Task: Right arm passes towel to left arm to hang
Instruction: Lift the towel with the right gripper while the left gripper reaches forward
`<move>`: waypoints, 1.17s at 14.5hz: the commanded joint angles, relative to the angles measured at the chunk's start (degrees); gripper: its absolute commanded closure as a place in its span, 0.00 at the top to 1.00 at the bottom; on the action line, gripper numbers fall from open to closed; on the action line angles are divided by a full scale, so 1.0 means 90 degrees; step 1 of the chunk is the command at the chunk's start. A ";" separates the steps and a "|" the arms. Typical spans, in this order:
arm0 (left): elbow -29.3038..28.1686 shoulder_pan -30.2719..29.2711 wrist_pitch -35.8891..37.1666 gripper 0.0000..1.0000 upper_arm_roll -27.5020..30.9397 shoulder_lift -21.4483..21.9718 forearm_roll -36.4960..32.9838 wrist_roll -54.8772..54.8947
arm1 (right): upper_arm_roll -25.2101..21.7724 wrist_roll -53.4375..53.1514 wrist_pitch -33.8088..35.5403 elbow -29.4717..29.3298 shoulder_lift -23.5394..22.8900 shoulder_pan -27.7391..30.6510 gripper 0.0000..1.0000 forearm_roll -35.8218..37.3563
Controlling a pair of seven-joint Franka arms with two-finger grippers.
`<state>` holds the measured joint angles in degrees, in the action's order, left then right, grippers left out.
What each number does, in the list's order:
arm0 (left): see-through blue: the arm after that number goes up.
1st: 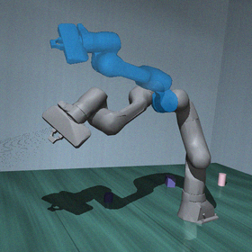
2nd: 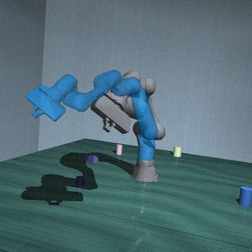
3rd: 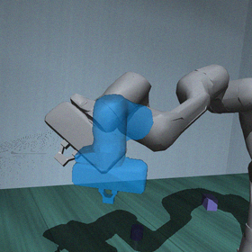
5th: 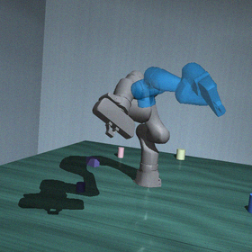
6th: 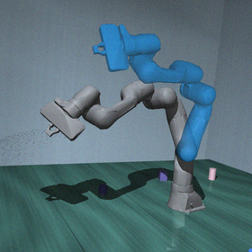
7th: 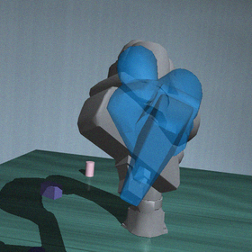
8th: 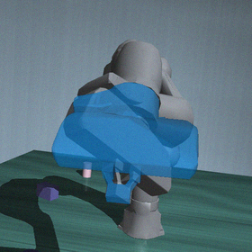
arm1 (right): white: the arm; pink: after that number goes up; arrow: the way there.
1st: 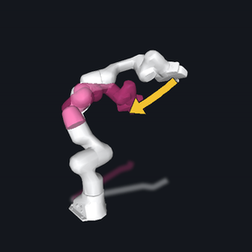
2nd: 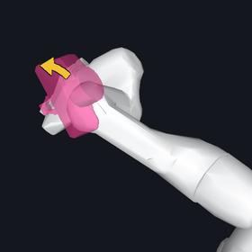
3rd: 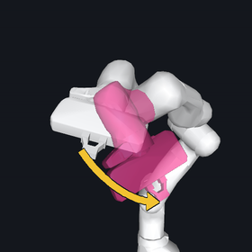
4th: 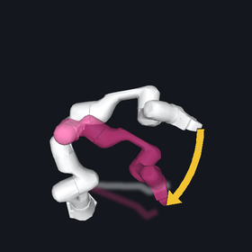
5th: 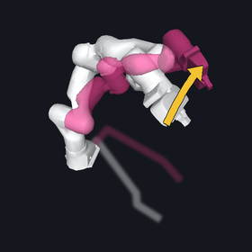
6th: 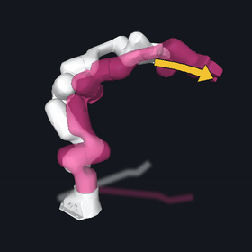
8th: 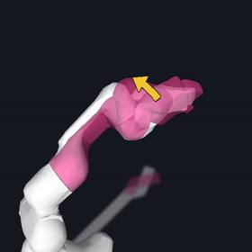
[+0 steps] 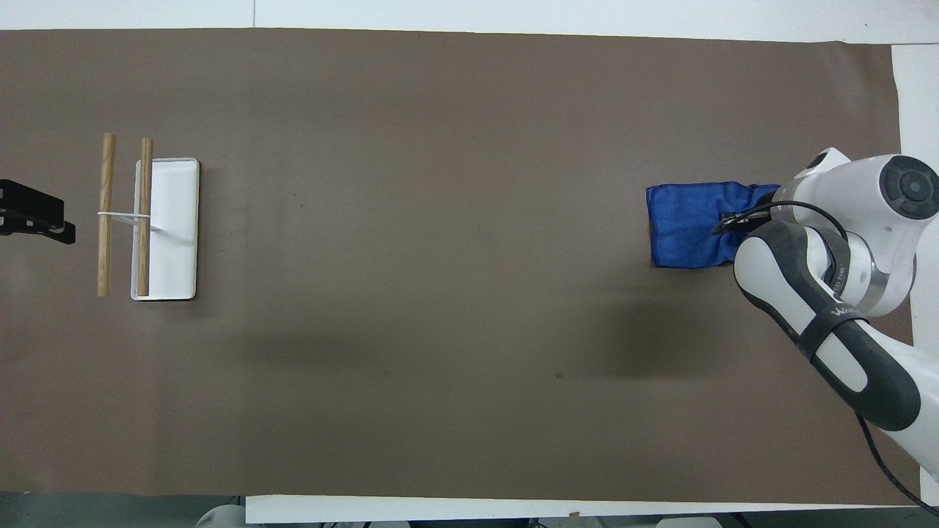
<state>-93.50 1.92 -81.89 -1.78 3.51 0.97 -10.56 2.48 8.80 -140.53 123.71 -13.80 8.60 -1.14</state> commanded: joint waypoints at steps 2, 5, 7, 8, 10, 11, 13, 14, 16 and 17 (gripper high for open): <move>-0.0499 0.0011 -0.0519 1.00 0.0032 0.0254 0.0127 -0.1197 | 0.0202 -0.0897 0.1078 -0.0570 0.0019 0.0099 0.00 -0.0058; -0.1054 0.0011 -0.1133 1.00 0.0032 0.0478 0.0779 -0.2407 | 0.0728 -0.2563 0.2688 -0.1312 0.0234 0.0118 0.00 -0.0068; -0.1212 0.0011 -0.1369 1.00 0.0032 0.0547 0.1247 -0.3130 | 0.1158 -0.3677 0.3540 -0.1858 0.0274 0.0118 0.00 -0.0165; -0.1290 0.0030 -0.1409 1.00 0.0032 0.0586 0.1405 -0.3453 | 0.1401 -0.4331 0.3892 -0.2142 0.0264 0.0118 0.00 -0.0311; -0.1669 0.0118 -0.1602 1.00 -0.0007 0.0799 0.1522 -0.4107 | 0.2006 -0.5775 0.4285 -0.2553 0.0264 0.0118 0.00 -0.0604; -0.1846 0.0119 -0.1981 1.00 -0.0037 0.0859 0.1688 -0.4777 | 0.2319 -0.6430 0.4286 -0.2622 0.0264 0.0118 0.00 -0.0779; -0.2226 0.0215 -0.2734 1.00 -0.0056 0.0986 0.2136 -0.6175 | 0.2740 -0.7429 0.4208 -0.2866 0.0245 0.0118 0.00 -0.1509; -0.2402 0.0390 -0.2959 1.00 -0.0047 0.1054 0.2332 -0.6500 | 0.2877 -0.7752 0.4188 -0.2983 0.0215 0.0109 0.00 -0.1978; -0.2569 0.0655 -0.3224 1.00 -0.0047 0.1045 0.2664 -0.7232 | 0.3238 -0.8454 0.3693 -0.3023 0.0215 0.0099 0.00 -0.2654; -0.2667 0.0714 -0.3457 1.00 -0.0056 0.1035 0.2937 -0.7506 | 0.3540 -0.8835 0.3400 -0.3033 0.0206 0.0099 0.00 -0.2724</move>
<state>-113.71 6.44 -108.94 -2.83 10.80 24.02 -72.66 30.30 -64.94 -106.57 97.88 -10.64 8.52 -22.94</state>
